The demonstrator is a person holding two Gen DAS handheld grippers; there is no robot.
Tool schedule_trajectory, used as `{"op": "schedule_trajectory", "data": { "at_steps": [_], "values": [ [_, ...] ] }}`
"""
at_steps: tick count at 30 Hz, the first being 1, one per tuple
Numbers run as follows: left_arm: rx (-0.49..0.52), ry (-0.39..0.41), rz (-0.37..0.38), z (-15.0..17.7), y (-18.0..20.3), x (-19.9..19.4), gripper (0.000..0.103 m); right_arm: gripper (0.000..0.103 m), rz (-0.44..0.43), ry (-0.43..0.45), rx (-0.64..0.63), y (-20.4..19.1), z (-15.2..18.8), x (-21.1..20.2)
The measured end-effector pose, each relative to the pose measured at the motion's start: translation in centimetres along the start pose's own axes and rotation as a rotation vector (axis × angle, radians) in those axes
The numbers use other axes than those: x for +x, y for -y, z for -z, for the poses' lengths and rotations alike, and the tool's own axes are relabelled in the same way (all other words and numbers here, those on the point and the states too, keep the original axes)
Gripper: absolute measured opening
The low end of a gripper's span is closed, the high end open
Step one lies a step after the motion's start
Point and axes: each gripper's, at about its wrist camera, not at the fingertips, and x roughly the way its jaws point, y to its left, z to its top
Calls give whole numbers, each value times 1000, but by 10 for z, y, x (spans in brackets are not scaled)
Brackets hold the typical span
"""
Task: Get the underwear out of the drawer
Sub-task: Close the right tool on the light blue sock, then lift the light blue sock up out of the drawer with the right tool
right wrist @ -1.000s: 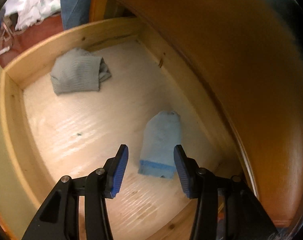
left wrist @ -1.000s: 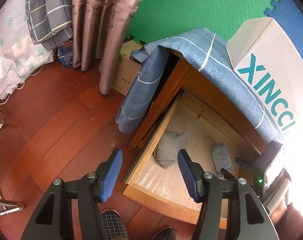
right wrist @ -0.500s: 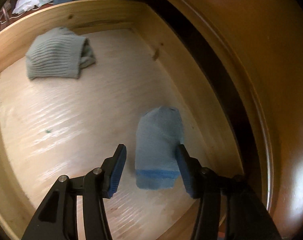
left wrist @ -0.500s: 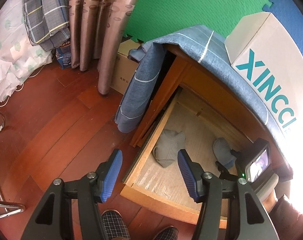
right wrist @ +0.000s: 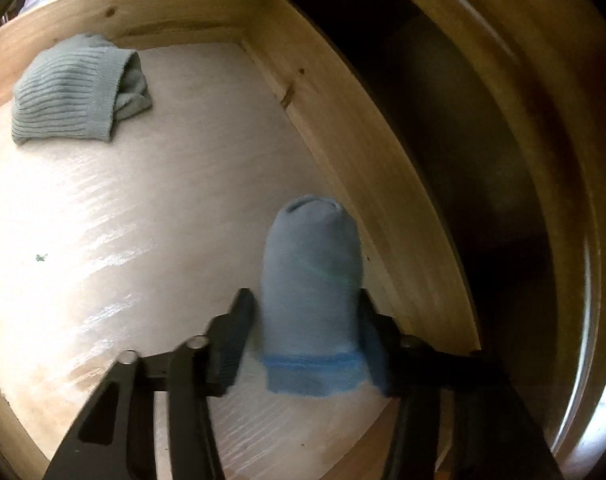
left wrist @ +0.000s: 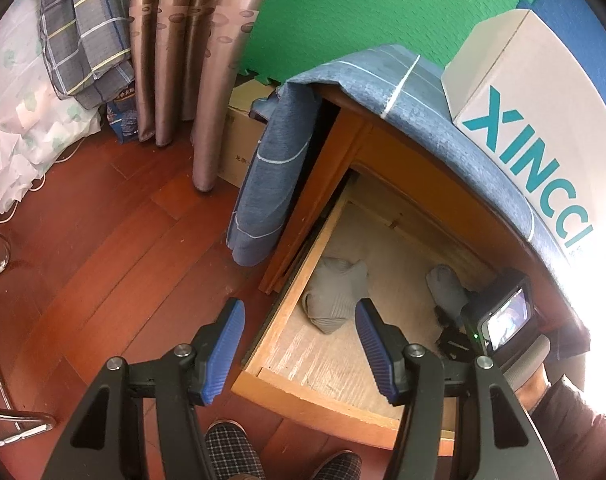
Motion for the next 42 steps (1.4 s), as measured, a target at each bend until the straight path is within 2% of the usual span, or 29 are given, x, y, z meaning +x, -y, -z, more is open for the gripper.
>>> {"op": "schedule_trajectory", "data": {
  "at_steps": [5, 12, 19, 26, 27, 28, 31, 37, 42],
  "values": [
    [5, 0, -2, 0, 1, 0, 59, 34, -45, -25, 22, 4, 1, -4],
    [6, -3, 1, 0, 1, 1, 59, 32, -237, -67, 100, 13, 6, -16],
    [8, 0, 5, 0, 1, 1, 59, 46, -217, -65, 89, 5, 13, -20],
    [11, -1, 4, 0, 2, 1, 59, 49, -239, -74, 90, 10, 14, -4],
    [11, -2, 4, 0, 2, 2, 59, 48, -241, -73, 90, 9, 14, -3],
    [12, -3, 5, 0, 2, 2, 59, 42, -249, -73, 89, 8, 13, -3],
    [17, -3, 2, 0, 3, 2, 59, 37, -275, -97, 98, 15, 9, 5],
    [18, -7, 3, 1, 3, 1, 59, 35, -300, -168, 77, 15, 7, -9],
    [20, -7, 3, 0, 3, 1, 59, 33, -275, -221, 48, 12, 10, -24]
  ]
}}
